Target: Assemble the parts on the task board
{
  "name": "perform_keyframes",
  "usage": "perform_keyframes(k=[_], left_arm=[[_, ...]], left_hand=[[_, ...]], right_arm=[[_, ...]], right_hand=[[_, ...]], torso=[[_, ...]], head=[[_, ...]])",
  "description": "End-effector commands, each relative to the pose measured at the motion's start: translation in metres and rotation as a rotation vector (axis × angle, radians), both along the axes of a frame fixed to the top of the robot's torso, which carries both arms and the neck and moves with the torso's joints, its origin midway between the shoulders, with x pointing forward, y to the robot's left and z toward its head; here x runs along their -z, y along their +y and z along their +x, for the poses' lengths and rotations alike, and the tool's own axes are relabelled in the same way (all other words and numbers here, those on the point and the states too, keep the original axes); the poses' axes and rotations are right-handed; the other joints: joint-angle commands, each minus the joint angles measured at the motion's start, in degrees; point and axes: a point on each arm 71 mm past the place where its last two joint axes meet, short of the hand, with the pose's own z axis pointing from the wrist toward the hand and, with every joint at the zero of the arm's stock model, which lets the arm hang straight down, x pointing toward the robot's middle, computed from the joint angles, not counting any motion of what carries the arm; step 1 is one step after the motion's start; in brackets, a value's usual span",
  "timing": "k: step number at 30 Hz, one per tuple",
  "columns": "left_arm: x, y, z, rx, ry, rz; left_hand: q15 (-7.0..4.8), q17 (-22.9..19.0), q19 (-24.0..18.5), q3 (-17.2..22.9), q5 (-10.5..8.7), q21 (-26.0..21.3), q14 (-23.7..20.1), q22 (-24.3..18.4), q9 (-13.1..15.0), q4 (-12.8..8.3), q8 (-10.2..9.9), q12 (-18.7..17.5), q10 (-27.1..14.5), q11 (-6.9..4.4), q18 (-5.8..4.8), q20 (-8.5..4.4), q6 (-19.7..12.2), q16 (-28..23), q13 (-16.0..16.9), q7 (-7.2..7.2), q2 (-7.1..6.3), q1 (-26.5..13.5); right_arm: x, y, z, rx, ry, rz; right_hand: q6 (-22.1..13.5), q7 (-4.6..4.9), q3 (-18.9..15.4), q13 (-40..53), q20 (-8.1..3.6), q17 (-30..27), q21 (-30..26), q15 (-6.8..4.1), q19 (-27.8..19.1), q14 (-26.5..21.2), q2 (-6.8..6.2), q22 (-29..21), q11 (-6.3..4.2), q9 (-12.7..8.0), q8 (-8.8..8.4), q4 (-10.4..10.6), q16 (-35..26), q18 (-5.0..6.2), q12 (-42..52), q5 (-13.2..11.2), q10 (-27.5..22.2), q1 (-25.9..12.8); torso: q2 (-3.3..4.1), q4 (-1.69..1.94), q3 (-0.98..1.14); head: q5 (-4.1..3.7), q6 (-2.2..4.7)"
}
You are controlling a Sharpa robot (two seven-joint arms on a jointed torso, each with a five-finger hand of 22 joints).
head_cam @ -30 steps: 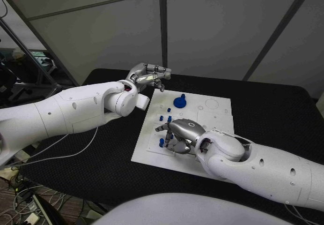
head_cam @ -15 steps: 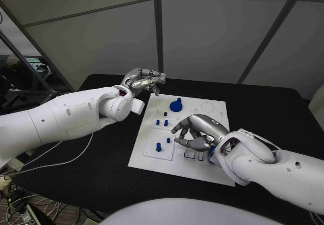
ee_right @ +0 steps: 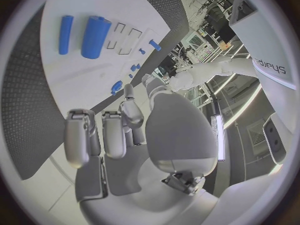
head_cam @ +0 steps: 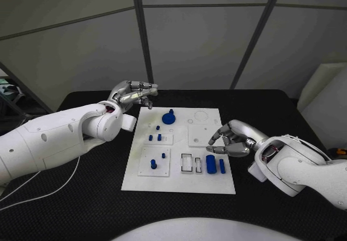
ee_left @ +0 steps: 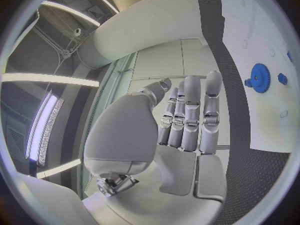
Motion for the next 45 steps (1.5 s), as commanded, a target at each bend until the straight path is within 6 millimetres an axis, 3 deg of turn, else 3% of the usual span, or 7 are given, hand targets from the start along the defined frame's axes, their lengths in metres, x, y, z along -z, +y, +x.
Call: perform_keyframes(k=[1,6,12,15,24,34,45], left_arm=[[0.000,-0.002,-0.002,0.010,-0.002,-0.007],[0.001,-0.002,-0.004,0.012,0.001,-0.009],[0.002,-0.003,-0.006,0.015,0.004,-0.010],[0.003,-0.003,-0.007,0.016,0.004,-0.011],[0.002,-0.002,-0.008,0.015,0.004,-0.011],[0.002,0.000,-0.009,0.013,0.003,-0.010],[0.002,0.001,-0.009,0.013,0.003,-0.010]], left_hand=[[0.09,-0.1,0.0,-0.4,-0.20,-0.2,-0.5,-0.1,-0.1,-0.1,-0.2,0.4,-0.4,0.16,2.86,0.30,-0.2,-0.2,0.1,0.22,0.44,0.0],[0.09,-0.1,0.0,-0.4,-0.20,-0.2,-0.5,-0.1,-0.1,-0.1,-0.2,0.4,-0.4,0.16,2.86,0.30,-0.2,-0.2,0.1,0.22,0.44,0.0],[0.09,-0.1,0.0,-0.4,-0.20,-0.2,-0.5,-0.1,-0.1,-0.1,-0.2,0.4,-0.4,0.16,2.86,0.30,-0.2,-0.2,0.1,0.22,0.44,0.0],[0.09,-0.1,0.0,-0.4,-0.20,-0.2,-0.5,-0.1,-0.1,-0.1,-0.2,0.4,-0.4,0.16,2.86,0.30,-0.2,-0.2,0.1,0.22,0.44,0.0],[0.09,-0.1,0.0,-0.4,-0.20,-0.2,-0.5,-0.1,-0.1,-0.1,-0.2,0.4,-0.4,0.16,2.86,0.30,-0.2,-0.2,0.1,0.22,0.44,0.0],[0.10,-0.1,0.0,-0.5,-0.22,-0.3,-0.5,-0.2,-0.1,-0.1,-0.2,0.4,-0.4,0.17,2.86,0.32,-0.2,-0.2,0.1,0.21,0.46,-0.1],[0.10,-0.1,0.0,-0.5,-0.22,-0.3,-0.5,-0.2,-0.1,-0.1,-0.2,0.4,-0.4,0.17,2.86,0.32,-0.2,-0.2,0.1,0.21,0.46,-0.1]], right_arm=[[0.004,-0.011,-0.001,0.091,0.048,-0.096],[0.010,-0.016,-0.005,0.126,0.052,-0.177],[0.019,-0.011,-0.006,0.128,0.069,-0.240],[0.021,-0.008,-0.006,0.124,0.074,-0.256],[0.035,-0.002,-0.008,0.116,0.100,-0.284],[0.048,0.008,-0.012,0.083,0.141,-0.305],[0.060,0.016,-0.012,0.073,0.163,-0.310]], right_hand=[[-0.7,0.12,-1.8,2.1,0.15,0.7,0.4,-0.17,2.5,3.3,0.08,10.2,0.27,0.7,0.52,1.0,0.4,-0.87,1.5,1.3,-0.1,-0.7],[-1.2,-0.02,-4.9,5.4,0.14,1.8,0.9,-0.19,3.0,3.4,0.02,10.9,0.16,2.0,1.61,3.1,0.9,-1.04,4.0,1.7,0.7,-1.2],[-2.0,-0.11,-8.5,6.8,0.12,2.3,1.0,-0.20,3.1,3.4,0.26,11.1,0.15,3.4,2.84,5.8,1.1,-1.08,4.7,0.9,0.8,-1.3],[-2.2,-0.14,-9.2,7.1,0.12,2.3,1.0,-0.19,3.1,3.4,0.53,11.2,0.16,3.7,3.11,5.9,1.1,-1.10,4.7,0.5,0.8,-1.4],[-2.4,-0.16,-10.2,7.3,0.13,2.4,1.0,-0.19,3.2,3.4,0.76,11.2,0.15,4.1,3.46,5.9,1.1,-1.11,4.7,0.0,0.8,-1.5],[-2.5,-0.23,-11.2,7.7,0.12,2.6,1.1,-0.22,3.2,3.5,1.35,11.3,0.10,4.7,3.96,6.0,1.1,-1.13,4.9,-0.9,0.9,-1.5],[-2.6,-0.26,-11.6,8.1,0.11,2.7,1.1,-0.24,3.2,3.5,1.73,11.4,0.07,4.9,4.17,6.0,1.2,-1.14,5.1,-1.2,1.1,-1.5]], torso=[[-0.08,-0.73,0.07],[-0.11,-1.09,0.17],[-0.10,-0.77,0.10],[-0.12,-0.73,0.02],[-0.10,-0.90,-0.06],[-0.13,-0.80,-0.05],[-0.10,-0.97,-0.05]], head=[[-1.10,-0.11],[-1.33,-0.40],[-2.04,-0.60],[-2.38,-0.63],[-2.15,-0.83],[-2.08,-1.14],[-1.64,-1.23]])
